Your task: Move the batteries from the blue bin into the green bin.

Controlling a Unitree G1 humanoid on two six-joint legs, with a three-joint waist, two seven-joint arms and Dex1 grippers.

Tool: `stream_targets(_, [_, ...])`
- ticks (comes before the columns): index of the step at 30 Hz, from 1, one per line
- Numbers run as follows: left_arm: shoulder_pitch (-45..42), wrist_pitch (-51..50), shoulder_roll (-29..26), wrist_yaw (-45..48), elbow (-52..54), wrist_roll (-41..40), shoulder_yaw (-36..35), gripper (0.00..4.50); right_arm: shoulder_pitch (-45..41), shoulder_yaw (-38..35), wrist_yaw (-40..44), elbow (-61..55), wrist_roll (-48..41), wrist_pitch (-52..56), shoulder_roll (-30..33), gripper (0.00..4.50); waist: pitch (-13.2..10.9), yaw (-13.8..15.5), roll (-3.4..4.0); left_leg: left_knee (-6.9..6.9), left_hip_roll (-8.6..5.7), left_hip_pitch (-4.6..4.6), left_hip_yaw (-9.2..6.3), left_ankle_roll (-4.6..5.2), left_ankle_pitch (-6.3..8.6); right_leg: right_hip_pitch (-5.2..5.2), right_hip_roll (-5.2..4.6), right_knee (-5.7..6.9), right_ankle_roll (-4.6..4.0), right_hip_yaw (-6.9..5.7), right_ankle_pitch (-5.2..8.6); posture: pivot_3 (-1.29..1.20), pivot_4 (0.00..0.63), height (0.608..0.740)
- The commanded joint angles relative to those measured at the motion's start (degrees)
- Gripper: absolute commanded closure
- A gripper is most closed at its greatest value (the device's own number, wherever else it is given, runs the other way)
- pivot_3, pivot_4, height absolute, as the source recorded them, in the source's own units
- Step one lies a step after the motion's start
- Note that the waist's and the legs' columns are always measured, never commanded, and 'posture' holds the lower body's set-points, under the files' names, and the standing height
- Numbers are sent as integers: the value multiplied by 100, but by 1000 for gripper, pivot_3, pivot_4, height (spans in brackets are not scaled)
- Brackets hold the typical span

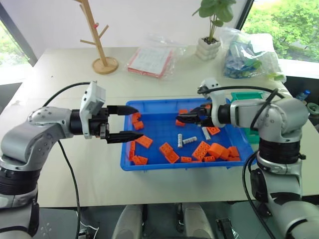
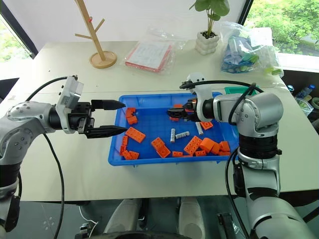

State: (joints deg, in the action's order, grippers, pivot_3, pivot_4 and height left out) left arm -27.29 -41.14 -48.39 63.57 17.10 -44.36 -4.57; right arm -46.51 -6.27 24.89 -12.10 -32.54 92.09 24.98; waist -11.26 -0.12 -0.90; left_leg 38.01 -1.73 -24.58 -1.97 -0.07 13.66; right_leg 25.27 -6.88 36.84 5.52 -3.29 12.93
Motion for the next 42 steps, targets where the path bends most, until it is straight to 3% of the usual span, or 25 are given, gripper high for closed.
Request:
stream_targets(1, [-8, -6, -75, -25, 182, -62, -188, 0, 281, 45, -273, -193, -143, 41, -121, 356, 0, -8, 0, 0, 0, 1, 0, 0, 0, 0, 1, 1, 0, 0, 0, 0, 150, 692])
stream_targets(21, [-200, -15, 28, -58, 113, -36, -170, 0, 857, 676, -775, -136, -490, 41, -412, 356, 0, -68, -1, 2, 5, 14, 8, 1, 0, 1, 7, 23, 2, 4, 0, 0, 150, 692])
stream_targets(24, [-244, -23, 33, -75, 74, -47, -194, 0, 923, 776, -763, -163, -461, 41, -392, 1185, 1, -68, -1, 2, 5, 16, 7, 1, 0, -1, 7, 23, 1, 4, 0, 0, 150, 692])
stream_targets(30, [-265, -7, 54, -95, 56, -33, -186, 0, 889, 811, -742, -152, -369, 41, -425, 4194, 1, -75, -1, 2, 5, 17, 8, 1, 0, 0, 7, 23, 2, 5, 0, 0, 150, 692])
stream_targets(31, [-275, 0, 63, -97, 46, -25, -178, 0, 845, 776, -738, -135, -379, 41, -449, 4408, 1, -71, -1, 2, 5, 17, 7, 1, 0, 0, 7, 23, 2, 5, 0, 0, 150, 692])
stream_targets(37, [-307, 81, 110, -61, -56, 49, -134, 0, 345, 229, -774, 127, -593, 41, -548, 4398, 0, -73, 0, 2, 5, 16, 8, 1, 0, 1, 7, 24, 1, 5, 0, 0, 150, 692])
stream_targets(41, [-342, 125, 165, -31, -87, 82, -73, 0, -342, -439, -720, 463, -743, 41, -81, 4398, -1, -54, 1, 3, 5, 15, 9, 0, 0, 3, 7, 25, 1, 5, 0, 0, 150, 692])
stream_targets(42, [-356, 141, 183, -21, -104, 98, -56, 0, -529, -599, -630, 578, -703, 41, 285, 4398, -2, -38, 1, 3, 4, 13, 9, 0, 0, 2, 7, 25, 2, 5, 0, 0, 150, 692])
